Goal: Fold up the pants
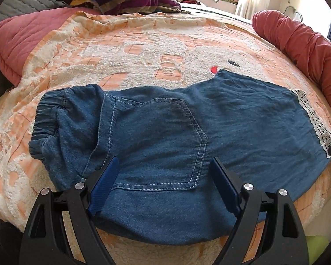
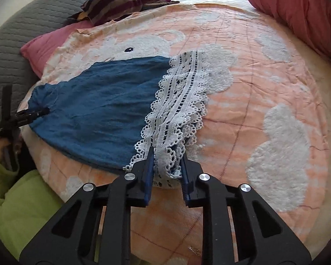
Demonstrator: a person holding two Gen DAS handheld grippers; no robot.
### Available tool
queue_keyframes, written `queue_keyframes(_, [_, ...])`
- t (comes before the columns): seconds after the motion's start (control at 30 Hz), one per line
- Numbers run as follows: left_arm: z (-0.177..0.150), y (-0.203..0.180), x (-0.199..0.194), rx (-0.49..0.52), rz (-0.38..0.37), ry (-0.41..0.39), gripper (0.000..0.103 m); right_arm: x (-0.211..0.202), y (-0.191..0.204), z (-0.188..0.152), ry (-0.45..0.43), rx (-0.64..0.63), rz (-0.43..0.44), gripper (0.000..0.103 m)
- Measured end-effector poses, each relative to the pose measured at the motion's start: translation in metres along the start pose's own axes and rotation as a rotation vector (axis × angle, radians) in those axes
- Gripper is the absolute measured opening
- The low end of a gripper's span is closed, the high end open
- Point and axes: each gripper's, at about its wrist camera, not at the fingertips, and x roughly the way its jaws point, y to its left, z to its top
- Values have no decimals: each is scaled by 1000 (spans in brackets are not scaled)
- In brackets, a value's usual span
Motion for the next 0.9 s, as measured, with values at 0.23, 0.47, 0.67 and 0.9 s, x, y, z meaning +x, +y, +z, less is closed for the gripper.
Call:
queue_keyframes(0.23, [-1,3,2,-11,-18,3,83,8,-5,-5,27,9,-14,18])
queue_keyframes(0.47, [3,4,-17,-35,-39,-42,83,-32,-11,14,-145,10,-101,50])
queue_keyframes(0.67, [19,-5,-41,-46,-82,-131,83,-29,31,39,-240,-135,-17,65])
queue_keyframes(0.9, [46,-42,-16,41,-145,-90,83,39,93,82,-153,-276,36,67])
